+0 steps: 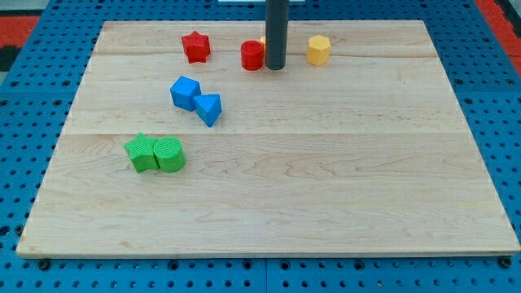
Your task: Make a horizontal line with red blocks and yellow blocks
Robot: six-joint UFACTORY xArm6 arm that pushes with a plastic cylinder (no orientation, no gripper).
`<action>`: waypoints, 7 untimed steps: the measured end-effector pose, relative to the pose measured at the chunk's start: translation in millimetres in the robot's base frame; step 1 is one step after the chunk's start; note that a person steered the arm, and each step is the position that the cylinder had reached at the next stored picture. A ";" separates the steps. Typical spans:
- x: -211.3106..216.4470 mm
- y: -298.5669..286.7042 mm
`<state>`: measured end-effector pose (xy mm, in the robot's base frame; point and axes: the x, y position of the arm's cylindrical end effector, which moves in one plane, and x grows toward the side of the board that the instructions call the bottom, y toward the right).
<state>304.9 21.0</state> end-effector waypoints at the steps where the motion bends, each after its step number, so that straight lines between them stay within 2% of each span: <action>1: 8.5 -17.9; 4: -7.3 -46.9; 5: 12.1 -66.9; 7: -7.0 -178.7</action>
